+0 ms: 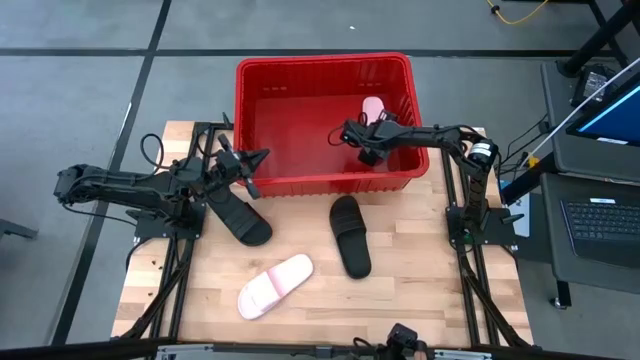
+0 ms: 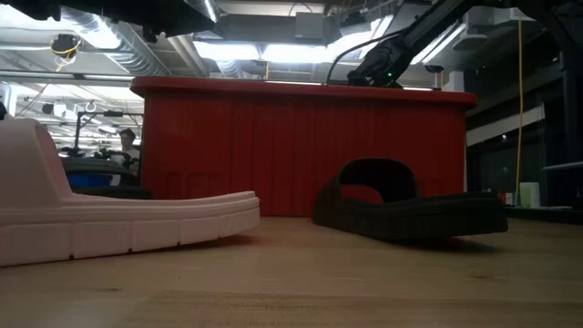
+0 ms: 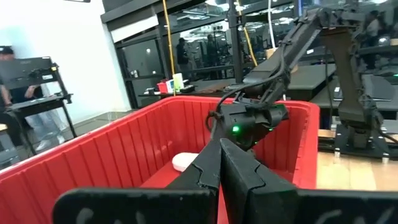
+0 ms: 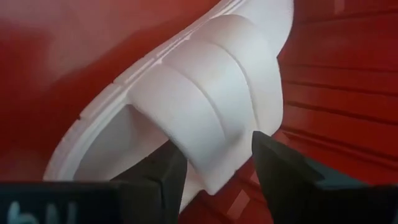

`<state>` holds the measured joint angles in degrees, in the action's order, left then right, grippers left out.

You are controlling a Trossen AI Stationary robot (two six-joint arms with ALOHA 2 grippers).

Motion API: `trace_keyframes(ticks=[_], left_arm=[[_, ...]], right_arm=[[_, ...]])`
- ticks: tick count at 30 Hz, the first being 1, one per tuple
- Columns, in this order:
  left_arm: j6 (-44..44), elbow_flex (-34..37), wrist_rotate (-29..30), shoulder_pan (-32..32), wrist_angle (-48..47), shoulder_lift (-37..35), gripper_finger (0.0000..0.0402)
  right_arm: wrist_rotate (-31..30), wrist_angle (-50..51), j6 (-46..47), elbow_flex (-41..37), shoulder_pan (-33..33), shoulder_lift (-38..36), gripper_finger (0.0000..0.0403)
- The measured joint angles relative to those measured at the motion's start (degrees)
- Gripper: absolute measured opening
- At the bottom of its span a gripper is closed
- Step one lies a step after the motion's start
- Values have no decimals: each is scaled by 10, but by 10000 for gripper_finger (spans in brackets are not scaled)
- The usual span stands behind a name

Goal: Pick and place slides into bin
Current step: Put the right pink slipper into the red bin

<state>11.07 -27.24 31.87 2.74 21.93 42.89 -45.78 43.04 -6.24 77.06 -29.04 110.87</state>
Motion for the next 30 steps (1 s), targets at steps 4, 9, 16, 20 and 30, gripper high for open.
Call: trace_keyframes(ticks=[4,9,16,20,30], left_arm=[[0,0,-1,0,0,0,2],[0,0,-1,0,0,0,2],[0,0,-20,0,0,0,2],[0,0,-20,0,0,0,2],[-13,0,-42,0,0,0,2]], right_arm=[[-1,1,1,17,0,-1,179],[-1,14,-2,49,0,-1,179],[41,56,-2,71,-4,-2,179],[40,88,3,71,-11,-2,179],[74,96,16,71,-15,-2,179]])
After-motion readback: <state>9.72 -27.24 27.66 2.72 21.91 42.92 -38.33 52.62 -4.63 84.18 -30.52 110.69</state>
